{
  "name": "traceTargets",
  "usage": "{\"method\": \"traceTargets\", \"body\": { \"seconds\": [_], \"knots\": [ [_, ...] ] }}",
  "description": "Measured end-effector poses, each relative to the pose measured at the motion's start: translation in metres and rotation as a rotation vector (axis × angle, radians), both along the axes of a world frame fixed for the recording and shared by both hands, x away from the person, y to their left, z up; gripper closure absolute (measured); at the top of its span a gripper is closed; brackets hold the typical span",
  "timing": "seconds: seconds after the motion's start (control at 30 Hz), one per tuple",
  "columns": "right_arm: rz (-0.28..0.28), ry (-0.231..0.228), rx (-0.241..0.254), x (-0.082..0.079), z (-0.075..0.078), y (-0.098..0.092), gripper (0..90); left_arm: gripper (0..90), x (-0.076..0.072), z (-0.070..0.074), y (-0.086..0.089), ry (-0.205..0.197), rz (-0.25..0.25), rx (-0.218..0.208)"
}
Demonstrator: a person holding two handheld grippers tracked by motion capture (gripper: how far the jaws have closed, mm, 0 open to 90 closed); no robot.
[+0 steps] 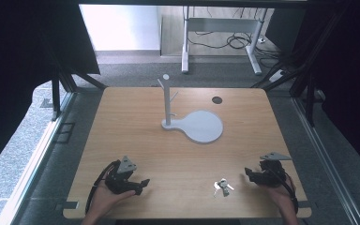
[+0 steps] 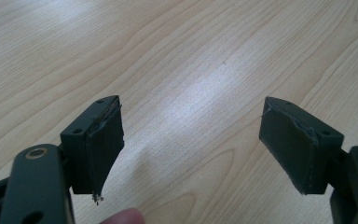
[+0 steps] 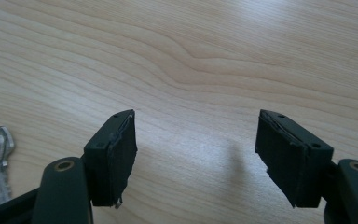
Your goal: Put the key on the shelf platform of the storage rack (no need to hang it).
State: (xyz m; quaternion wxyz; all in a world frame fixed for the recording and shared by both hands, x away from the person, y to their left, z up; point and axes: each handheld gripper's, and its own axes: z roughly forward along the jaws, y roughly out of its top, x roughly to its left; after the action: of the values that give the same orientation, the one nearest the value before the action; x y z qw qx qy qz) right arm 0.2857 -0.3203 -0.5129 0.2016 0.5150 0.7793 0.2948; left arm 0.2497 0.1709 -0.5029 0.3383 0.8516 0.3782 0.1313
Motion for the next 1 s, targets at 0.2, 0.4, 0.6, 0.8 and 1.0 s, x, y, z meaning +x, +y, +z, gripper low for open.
{"method": "traceTargets", "body": {
  "seconds": [0.2,0.4,0.6,0.8,1.0],
  "knots": [
    [0.041,0.022,-0.004,-0.001,0.007,0.006,29.7,22.1,0.0,0.002,0.002,-0.007,0.007,-0.001],
    [0.079,0.051,-0.04,0.002,0.022,0.016,29.6,22.1,0.0,0.001,0.0,-0.003,-0.005,-0.001],
    [0.105,0.11,-0.049,0.002,0.036,0.023,29.9,22.0,-0.002,0.002,-0.002,0.0,-0.021,0.002],
    [0.133,0.147,-0.049,0.001,0.046,0.025,30.9,22.0,-0.002,0.004,-0.002,-0.002,-0.018,-0.003],
    [0.162,0.167,-0.085,0.0,0.051,0.034,32.2,22.0,-0.003,0.004,-0.001,0.0,-0.016,-0.01]
  ]
}}
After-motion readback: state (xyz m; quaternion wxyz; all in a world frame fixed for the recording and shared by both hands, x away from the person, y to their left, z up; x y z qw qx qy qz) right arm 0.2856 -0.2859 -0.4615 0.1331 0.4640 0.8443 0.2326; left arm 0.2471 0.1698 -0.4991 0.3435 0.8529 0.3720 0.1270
